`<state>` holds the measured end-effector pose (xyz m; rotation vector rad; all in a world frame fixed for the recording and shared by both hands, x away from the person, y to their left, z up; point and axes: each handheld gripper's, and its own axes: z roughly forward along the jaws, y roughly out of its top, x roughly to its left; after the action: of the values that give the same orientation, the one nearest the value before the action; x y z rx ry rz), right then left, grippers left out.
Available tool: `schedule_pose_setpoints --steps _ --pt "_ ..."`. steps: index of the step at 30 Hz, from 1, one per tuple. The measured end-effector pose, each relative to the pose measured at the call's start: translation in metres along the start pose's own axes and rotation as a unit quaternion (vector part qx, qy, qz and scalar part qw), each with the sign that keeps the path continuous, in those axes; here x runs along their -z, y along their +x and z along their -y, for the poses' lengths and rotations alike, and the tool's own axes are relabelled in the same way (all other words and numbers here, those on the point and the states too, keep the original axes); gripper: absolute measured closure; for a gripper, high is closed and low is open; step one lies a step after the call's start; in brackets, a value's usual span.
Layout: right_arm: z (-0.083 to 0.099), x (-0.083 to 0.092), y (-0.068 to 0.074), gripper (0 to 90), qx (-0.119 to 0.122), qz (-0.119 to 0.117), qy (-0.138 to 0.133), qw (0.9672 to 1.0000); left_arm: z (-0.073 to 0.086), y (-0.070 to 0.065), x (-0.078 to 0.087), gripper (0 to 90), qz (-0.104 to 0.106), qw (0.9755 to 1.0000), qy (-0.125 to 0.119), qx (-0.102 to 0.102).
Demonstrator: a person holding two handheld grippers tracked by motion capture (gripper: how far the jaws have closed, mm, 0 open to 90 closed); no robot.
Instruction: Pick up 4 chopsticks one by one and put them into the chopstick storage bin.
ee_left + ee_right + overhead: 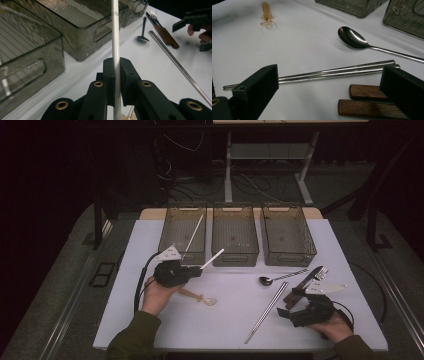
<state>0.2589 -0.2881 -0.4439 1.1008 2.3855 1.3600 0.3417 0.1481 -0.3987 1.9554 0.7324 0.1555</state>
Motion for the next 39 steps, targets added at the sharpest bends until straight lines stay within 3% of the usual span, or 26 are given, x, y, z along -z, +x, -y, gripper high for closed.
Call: schedule_pose_setpoints --steps 18,27,39 --pt "0.0 -0.001 0.0 2.3 0.0 0.004 0.002 1.0 -0.008 0.016 0.012 83.3 -0.036 0.9986 -0.033 0.023" --pt "0.001 -0.002 -0.001 2.3 -0.004 0.008 0.005 0.9999 -0.018 0.023 0.011 83.3 -0.046 0.9982 -0.032 0.02" --pt "0.002 -0.002 -0.001 2.3 -0.007 0.009 0.005 0.9999 -0.035 0.04 0.011 83.3 -0.063 0.9967 -0.041 0.03"
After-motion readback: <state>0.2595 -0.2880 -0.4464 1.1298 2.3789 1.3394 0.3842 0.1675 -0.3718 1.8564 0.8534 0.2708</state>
